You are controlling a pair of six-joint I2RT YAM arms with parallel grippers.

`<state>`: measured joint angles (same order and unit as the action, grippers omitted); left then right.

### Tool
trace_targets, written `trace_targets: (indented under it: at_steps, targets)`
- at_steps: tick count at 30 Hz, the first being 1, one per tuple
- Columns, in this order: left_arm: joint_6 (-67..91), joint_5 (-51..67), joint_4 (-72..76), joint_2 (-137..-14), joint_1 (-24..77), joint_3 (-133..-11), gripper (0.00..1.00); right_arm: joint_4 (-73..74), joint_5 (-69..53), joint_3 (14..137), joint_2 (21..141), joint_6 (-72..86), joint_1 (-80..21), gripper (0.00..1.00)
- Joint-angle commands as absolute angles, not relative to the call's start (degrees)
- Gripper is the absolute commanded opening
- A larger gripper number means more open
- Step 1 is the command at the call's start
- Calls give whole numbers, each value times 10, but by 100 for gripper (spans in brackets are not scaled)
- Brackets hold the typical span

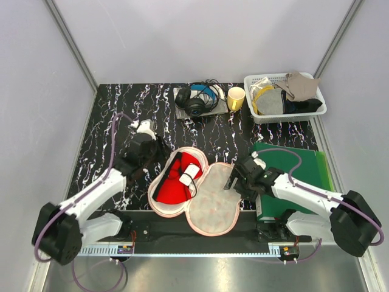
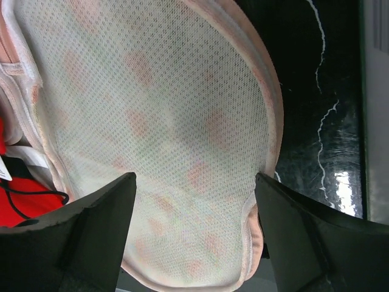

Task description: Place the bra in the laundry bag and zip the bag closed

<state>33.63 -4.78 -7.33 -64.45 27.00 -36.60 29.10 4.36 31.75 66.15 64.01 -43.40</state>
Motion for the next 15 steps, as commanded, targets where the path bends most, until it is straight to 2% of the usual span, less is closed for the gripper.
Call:
trace_targets:
  at_steps: [1,3,4,8,12,15]
  targets:
    - [347,-67,-69,-556,354,-348,47,357,88,330,651,649,-433,87]
    - [326,-91,-40,-525,430,-346,50,372,94,350,647,621,-434,90]
    - [318,-111,-21,-518,514,-339,51,380,102,373,643,613,-434,99]
    - [274,-200,78,-519,713,-311,54,474,155,453,606,578,-413,100]
    - [221,-294,94,-634,875,-360,54,514,108,491,563,518,-316,100]
    - [201,-326,86,-736,925,-413,54,526,89,518,538,500,-294,100]
